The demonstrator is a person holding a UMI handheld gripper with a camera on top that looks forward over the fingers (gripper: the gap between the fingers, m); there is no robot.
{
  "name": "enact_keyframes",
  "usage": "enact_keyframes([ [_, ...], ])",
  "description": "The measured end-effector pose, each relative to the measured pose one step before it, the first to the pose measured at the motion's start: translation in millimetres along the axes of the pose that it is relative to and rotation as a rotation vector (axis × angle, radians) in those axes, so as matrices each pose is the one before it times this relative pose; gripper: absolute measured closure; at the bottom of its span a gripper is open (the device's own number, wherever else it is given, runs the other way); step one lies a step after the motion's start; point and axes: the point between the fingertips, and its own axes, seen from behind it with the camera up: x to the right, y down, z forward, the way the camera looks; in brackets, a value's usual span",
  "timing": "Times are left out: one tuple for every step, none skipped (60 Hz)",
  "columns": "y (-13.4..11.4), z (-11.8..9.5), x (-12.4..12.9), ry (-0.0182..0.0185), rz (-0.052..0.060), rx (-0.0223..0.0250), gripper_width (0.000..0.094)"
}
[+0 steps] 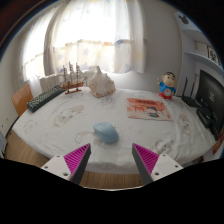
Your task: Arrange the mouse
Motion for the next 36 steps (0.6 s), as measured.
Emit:
enact_keyframes([
  [-0.19,4.95,-1.35,-0.00121,-0.0002,0.00353,0.0075],
  [-0.15,5.21,-0.61,0.0,0.0011,0.00261,0.0076],
  [0.04,4.79,-0.4,0.00145,0.0029,0.00132,0.0075],
  [-0.07,4.88,0.42,0.00081,0.0044,-0.00042,0.0076],
  [0.0,5.08,0.34,0.00258,0.0046,0.00023,0.0076],
  [-0.07,4.39,0.76,0.00275,0.0047,-0.00098,0.0078],
  [0.3,5.01,0.68,0.00302,0.0047,-0.00056,0.0078],
  [0.2,5.33,0.33,0.00273,0.0052,-0.00067,0.0075],
  [0.43,5.05,0.15,0.00242,0.0053,-0.00037,0.0076],
  [1.18,6.27,-0.04,0.00202,0.004,0.00257,0.0077],
  [-0.1,4.31,-0.21,0.00123,0.0039,-0.00131,0.0077],
  [-0.26,4.49,-0.35,0.00082,0.0027,-0.00076,0.0075],
  [-0.22,4.08,0.2,0.00096,0.0008,-0.0019,0.0078],
  [-0.08,4.25,-0.16,0.00097,0.0016,-0.00137,0.0074],
  [-0.1,3.84,0.01,0.00116,0.0011,-0.00117,0.0075],
  [-0.34,3.73,-0.11,0.00113,0.0005,-0.00002,0.0075],
  [-0.83,3.47,-0.2,0.00064,0.0002,0.00121,0.0075],
  [-0.92,3.36,-0.37,-0.00008,0.0,0.00254,0.0074],
  [-1.21,3.61,-0.33,0.00022,-0.0001,0.00309,0.0072],
  [-1.0,3.8,-1.0,0.0013,0.0008,0.00235,0.0075],
  [-0.98,3.25,-0.15,0.00035,-0.0002,0.00059,0.0076],
  [-0.76,3.15,-0.34,-0.00066,-0.0007,0.0,0.0075],
  [-0.8,3.03,-0.44,-0.00013,-0.0007,0.00012,0.0075],
  [-0.98,2.84,-0.32,-0.00023,-0.0006,0.00035,0.0075],
  [-1.09,2.81,-0.89,-0.00217,0.0,0.00101,0.0072],
  [-1.06,2.45,-0.73,-0.00192,0.0016,0.00146,0.0077],
  [-0.5,2.4,-0.57,0.00133,0.0005,0.00041,0.0076],
  [-0.87,2.39,0.14,0.00152,0.0004,-0.00004,0.0078],
  [-0.75,2.54,0.37,0.00248,-0.0007,-0.00048,0.0078],
  [-1.1,2.31,0.44,0.00276,-0.0004,-0.0006,0.0079],
  [-1.21,2.22,0.3,0.00254,-0.0005,0.00034,0.0079],
  [-1.29,2.23,0.36,0.00304,0.0001,0.00108,0.0079],
  [-1.62,2.06,0.84,0.00301,0.0,0.00165,0.0079],
  [-1.5,2.18,0.75,0.0032,-0.0001,0.00142,0.0075],
  [-1.36,1.96,0.78,0.00334,-0.0004,0.00067,0.0075],
  [-1.11,2.56,0.92,0.00304,-0.0008,0.00029,0.0076],
])
